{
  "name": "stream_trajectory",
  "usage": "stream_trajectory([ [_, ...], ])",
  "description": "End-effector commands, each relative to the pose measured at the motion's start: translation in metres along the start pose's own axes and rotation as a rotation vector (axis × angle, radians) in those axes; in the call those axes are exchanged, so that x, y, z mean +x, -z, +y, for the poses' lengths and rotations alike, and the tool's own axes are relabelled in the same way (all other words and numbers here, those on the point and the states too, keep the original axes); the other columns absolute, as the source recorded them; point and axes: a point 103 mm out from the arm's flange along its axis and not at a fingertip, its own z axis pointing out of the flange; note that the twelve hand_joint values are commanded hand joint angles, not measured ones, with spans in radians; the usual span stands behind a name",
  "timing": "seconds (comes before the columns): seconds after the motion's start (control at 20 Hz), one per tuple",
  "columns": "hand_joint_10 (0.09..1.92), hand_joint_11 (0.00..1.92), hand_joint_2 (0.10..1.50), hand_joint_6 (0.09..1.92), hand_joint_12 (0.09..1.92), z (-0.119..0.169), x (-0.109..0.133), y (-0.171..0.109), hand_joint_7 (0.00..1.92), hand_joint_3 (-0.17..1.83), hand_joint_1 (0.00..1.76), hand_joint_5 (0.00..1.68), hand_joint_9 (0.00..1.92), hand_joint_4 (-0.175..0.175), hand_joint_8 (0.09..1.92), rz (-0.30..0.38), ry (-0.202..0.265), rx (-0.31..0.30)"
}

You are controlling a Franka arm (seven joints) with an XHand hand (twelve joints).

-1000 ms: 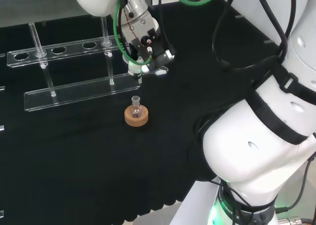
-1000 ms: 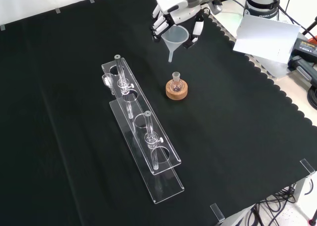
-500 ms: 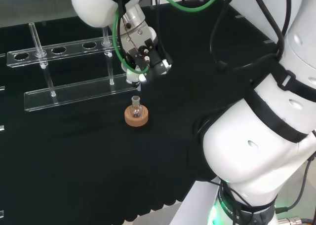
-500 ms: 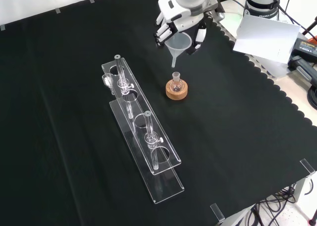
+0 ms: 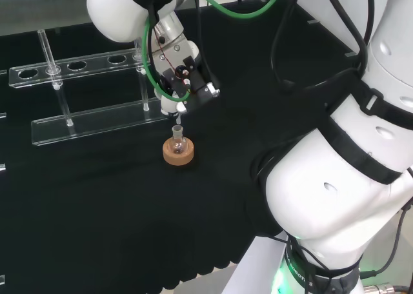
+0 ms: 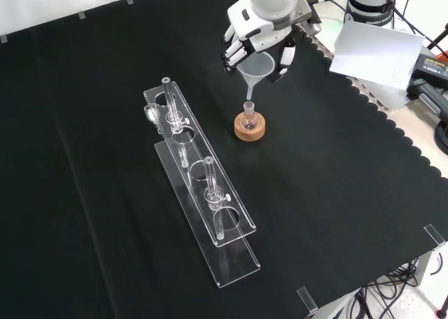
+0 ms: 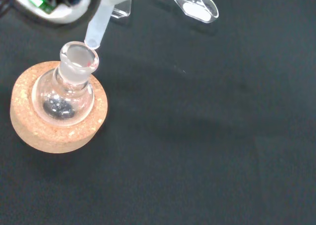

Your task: Place the funnel on the round-bottom flask.

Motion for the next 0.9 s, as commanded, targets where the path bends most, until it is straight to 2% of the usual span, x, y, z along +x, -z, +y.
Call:
stream_trajectory([
  [0.05,0.43,0.84,0.71,0.83,1.07,0.000,0.003,-0.003,0.76,0.63,0.91,0.78,1.12,-0.040,0.75,0.003,0.002,0.006],
  [0.9,0.43,0.84,0.71,0.83,1.07,0.010,0.009,-0.019,0.76,0.63,0.91,0.78,1.12,-0.042,0.76,0.011,0.013,0.022],
])
